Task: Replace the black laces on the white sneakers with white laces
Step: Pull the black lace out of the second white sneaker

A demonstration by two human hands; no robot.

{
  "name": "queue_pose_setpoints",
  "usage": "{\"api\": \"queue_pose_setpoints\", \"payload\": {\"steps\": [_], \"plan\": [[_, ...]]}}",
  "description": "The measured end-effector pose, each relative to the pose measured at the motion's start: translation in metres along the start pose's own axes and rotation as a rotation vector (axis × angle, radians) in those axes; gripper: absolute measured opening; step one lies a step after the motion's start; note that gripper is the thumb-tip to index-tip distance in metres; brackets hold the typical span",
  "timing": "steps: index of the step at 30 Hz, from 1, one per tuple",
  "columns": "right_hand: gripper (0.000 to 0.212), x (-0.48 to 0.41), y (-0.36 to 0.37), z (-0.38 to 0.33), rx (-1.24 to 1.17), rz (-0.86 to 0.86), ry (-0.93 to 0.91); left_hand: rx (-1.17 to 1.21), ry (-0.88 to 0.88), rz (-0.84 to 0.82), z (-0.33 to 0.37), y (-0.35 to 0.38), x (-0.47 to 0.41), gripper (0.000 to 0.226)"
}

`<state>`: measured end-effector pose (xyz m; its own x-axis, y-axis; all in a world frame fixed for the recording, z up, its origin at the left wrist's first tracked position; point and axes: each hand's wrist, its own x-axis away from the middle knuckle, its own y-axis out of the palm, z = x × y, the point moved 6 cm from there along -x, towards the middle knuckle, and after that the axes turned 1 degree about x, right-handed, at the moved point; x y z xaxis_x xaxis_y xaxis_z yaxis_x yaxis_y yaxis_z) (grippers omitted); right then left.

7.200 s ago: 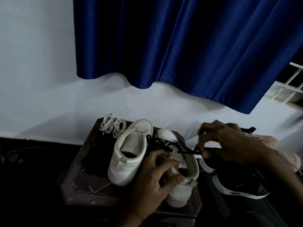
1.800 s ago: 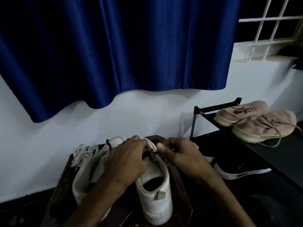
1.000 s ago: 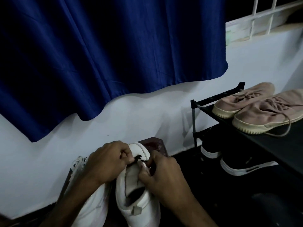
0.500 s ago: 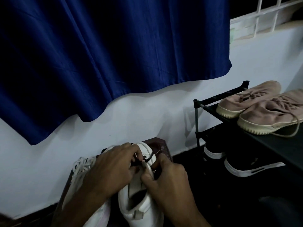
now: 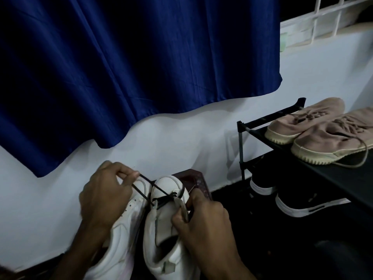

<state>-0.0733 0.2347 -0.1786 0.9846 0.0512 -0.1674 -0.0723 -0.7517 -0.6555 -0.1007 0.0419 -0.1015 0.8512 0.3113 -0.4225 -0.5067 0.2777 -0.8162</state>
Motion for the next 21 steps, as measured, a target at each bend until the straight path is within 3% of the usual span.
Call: {"api": "queue_pose_setpoints", "payload": {"steps": [3, 7, 10, 15, 17, 21], "plan": [[0.026, 0.0, -0.003, 0.0, 0.004, -0.004, 0.001, -0.014, -0.008, -0.099, -0.006, 0.009, 0.002, 0.01], [0.027, 0.0, -0.002, 0.0, -0.013, -0.023, 0.001, -0.026, 0.31, -0.273, 0.037, 0.016, 0.019, 0.009], [0.032, -0.001, 0.002, 0.001, -0.011, -0.022, 0.012, -0.136, 0.393, -0.432, 0.053, 0.032, 0.033, 0.016], [0.033, -0.003, 0.005, 0.003, -0.019, -0.005, 0.003, -0.238, 0.331, -0.349, 0.059, 0.038, 0.033, 0.023], [0.031, -0.001, 0.002, 0.002, -0.01, 0.007, -0.022, -0.352, 0.359, -0.322, 0.067, 0.038, 0.035, 0.013], [0.03, 0.005, -0.005, -0.008, 0.059, 0.106, -0.221, -0.434, 0.36, -0.326, 0.066, 0.042, 0.038, 0.019]]}}
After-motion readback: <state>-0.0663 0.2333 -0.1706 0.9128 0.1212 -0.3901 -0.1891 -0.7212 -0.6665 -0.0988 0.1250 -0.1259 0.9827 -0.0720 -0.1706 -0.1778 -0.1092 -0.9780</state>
